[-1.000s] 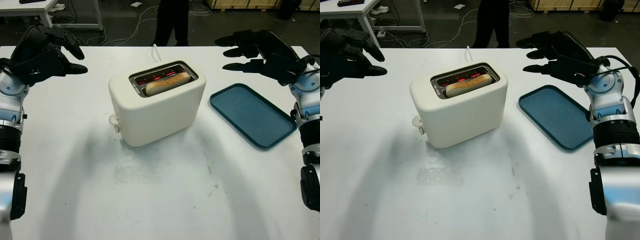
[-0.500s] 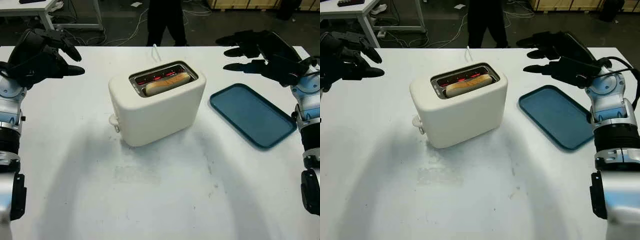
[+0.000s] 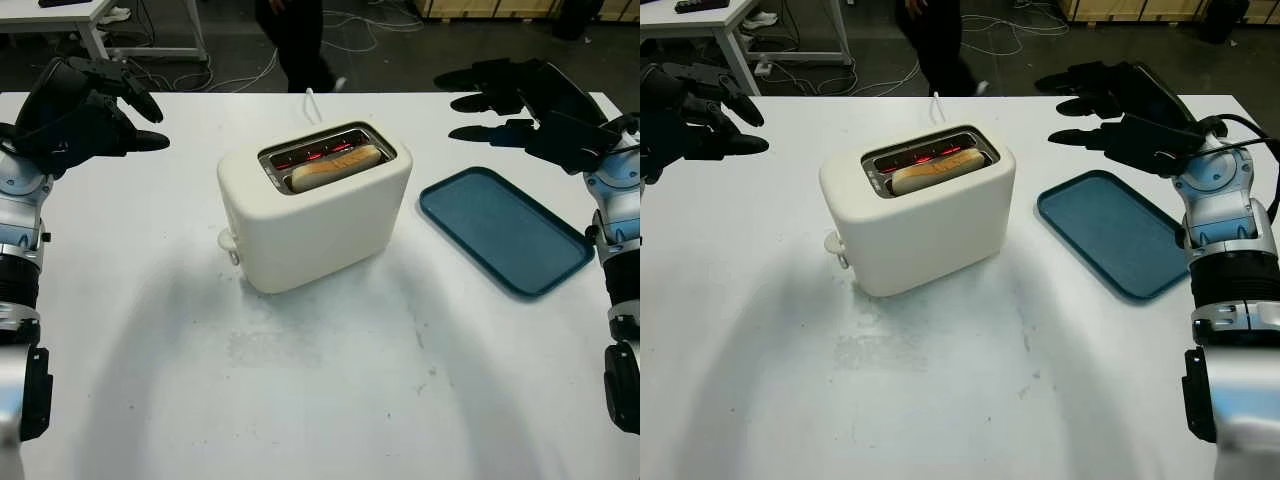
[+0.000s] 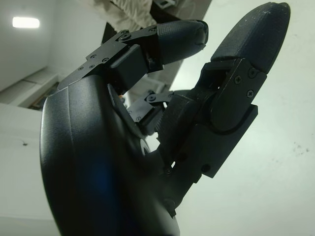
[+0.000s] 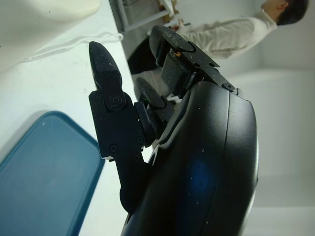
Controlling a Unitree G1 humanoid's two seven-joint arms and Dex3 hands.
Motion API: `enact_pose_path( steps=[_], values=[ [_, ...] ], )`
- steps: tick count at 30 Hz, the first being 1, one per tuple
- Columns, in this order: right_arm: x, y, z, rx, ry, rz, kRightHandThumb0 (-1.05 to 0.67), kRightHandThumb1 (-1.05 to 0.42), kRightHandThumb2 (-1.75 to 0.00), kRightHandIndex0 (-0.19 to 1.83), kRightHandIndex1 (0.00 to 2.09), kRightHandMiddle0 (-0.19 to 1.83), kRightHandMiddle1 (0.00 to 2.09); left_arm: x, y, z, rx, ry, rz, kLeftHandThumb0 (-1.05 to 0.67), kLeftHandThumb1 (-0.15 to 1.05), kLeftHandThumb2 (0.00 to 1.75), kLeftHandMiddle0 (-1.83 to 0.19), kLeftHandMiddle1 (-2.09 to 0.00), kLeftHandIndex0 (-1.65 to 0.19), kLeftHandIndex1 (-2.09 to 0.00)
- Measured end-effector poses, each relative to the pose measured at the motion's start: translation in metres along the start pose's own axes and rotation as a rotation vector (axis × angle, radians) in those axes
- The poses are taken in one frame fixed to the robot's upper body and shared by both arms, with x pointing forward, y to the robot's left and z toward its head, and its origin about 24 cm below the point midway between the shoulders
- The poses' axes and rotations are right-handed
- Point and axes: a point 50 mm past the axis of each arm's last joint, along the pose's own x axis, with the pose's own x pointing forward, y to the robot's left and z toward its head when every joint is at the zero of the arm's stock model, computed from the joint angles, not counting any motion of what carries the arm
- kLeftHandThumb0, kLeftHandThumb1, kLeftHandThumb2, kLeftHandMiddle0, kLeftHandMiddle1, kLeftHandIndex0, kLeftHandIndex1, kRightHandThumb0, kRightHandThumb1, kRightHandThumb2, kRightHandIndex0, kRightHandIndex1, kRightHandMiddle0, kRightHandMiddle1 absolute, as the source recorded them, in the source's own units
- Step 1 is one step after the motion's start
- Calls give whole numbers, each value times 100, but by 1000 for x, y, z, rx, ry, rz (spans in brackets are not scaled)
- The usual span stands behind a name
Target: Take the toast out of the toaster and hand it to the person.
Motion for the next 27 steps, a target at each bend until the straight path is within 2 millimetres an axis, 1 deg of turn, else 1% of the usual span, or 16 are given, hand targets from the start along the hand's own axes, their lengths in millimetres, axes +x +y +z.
enact_pose_path(
  steps=[7, 14, 21, 27],
  values=[
    [0, 0, 1, -3, -5, 0, -42, -88, 0, 77, 1, 67, 1, -1, 3, 0, 8, 3, 3, -105, 72, 1, -105, -101, -94, -102],
    [0, -1, 1, -7, -2, -2, -40, -88, 0, 75, 0, 66, 0, -1, 3, -1, 7, 3, 2, -105, 73, 1, -106, -101, -95, -101],
    [0, -1, 1, -7, -3, -2, -40, -87, 0, 78, 2, 69, 1, -1, 3, -1, 7, 6, 2, -105, 72, 0, -107, -99, -96, -100],
    [0, 0, 1, -7, -3, 2, -39, -87, 0, 77, 1, 68, 1, -1, 3, -1, 6, 10, 1, -105, 71, 0, -107, -99, -96, -100]
  ],
)
